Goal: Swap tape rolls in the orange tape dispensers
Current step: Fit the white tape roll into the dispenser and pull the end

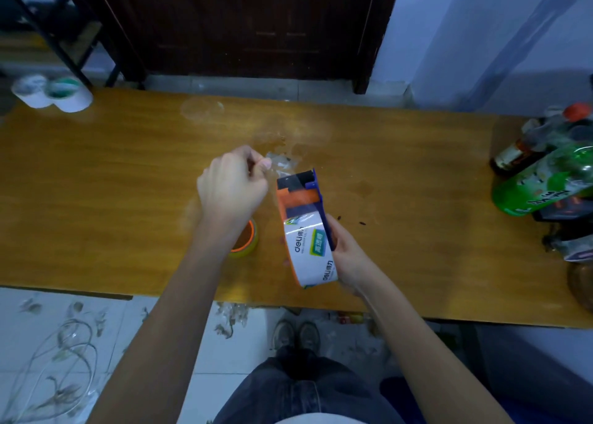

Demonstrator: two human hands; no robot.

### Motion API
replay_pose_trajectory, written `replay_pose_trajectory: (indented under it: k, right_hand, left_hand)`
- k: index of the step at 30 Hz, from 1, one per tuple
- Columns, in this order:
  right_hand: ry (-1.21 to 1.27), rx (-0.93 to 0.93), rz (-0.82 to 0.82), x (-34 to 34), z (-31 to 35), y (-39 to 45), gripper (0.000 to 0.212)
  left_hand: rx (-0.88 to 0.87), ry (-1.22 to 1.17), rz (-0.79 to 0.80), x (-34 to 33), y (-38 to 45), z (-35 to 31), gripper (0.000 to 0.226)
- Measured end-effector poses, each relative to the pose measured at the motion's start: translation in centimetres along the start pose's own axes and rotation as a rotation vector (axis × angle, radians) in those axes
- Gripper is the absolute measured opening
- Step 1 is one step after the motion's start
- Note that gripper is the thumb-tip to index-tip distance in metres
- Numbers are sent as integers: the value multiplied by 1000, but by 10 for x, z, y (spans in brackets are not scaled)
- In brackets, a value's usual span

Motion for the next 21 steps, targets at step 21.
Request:
replay_pose_trajectory:
  k: [21]
  right_hand:
    - [-40,-22,113,-12,15,-13,52]
  left_hand:
    - [-162,-69,93,-13,9,-46,14]
Point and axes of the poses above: each hand's wrist, its own y-axis towards the middle knuckle, its own x-axis out of the back of the hand, z = x × y, the point moved 7 cm from there along y, towards the middle knuckle, and after that the axes turned 12 degrees about x, right-handed, at the moved point
